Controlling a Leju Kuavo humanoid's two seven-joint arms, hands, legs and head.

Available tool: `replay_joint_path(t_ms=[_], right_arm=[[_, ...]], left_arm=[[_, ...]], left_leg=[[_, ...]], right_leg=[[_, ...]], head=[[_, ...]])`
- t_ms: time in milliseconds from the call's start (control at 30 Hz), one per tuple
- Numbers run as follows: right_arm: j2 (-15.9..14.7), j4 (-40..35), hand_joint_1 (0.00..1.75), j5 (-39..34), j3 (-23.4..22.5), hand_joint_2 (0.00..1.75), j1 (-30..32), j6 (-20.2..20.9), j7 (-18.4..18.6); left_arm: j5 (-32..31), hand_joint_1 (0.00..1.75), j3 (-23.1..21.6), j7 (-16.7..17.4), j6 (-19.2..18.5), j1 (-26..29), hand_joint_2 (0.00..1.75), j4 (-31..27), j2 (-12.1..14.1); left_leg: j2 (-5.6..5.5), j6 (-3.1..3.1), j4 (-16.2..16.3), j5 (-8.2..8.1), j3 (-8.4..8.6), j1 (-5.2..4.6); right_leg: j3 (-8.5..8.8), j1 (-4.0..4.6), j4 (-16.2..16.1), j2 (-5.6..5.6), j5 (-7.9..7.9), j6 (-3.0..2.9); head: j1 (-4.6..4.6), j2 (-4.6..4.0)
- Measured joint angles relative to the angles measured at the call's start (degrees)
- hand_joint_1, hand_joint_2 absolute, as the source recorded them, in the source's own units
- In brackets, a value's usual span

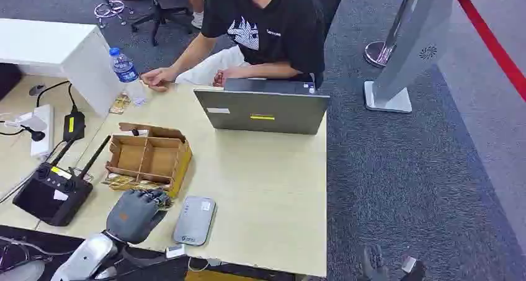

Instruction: Pass the card to the sensor for recognition and then transmit it.

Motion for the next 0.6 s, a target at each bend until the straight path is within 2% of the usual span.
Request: replay_joint_path(t_ms=[167, 433, 600], right_arm=[[0.2, 0.0, 0.0, 0.0, 0.3, 1.75, -0.2, -0.2, 0.0], [0.2, 0.0, 0.0, 0.2, 0.4, 1.75, -0.2, -0.2, 0.0], [0.9, 0.0, 0.0, 1.0, 0.9, 1.75, -0.9, -0.7, 0.5]], left_arm=[[-0.6, 1.75, -0.8, 0.1, 0.3, -1.9, 1.75, 3.3, -0.4], [-1.3, 1.75, -1.3, 0.7, 1.0, -2.9, 1.75, 5.5, -0.9], [-5.2, 1.75, -1.3, 2.5, 6.4, -7.1, 1.75, 11.3, -3.5]], left_leg=[[0.02, 0.0, 0.0, 0.0, 0.0, 0.0], [0.01, 0.0, 0.0, -0.01, -0.01, 0.0], [0.0, 0.03, 0.0, 0.07, -0.01, 0.0]], right_leg=[[-0.01, 0.0, 0.0, 0.01, 0.0, -0.01], [-0.02, 0.0, 0.0, 0.01, 0.0, -0.01], [-0.01, 0.0, 0.0, -0.02, 0.07, -0.01]], head=[[0.0, 0.0], [0.0, 0.0], [-0.02, 0.0]])
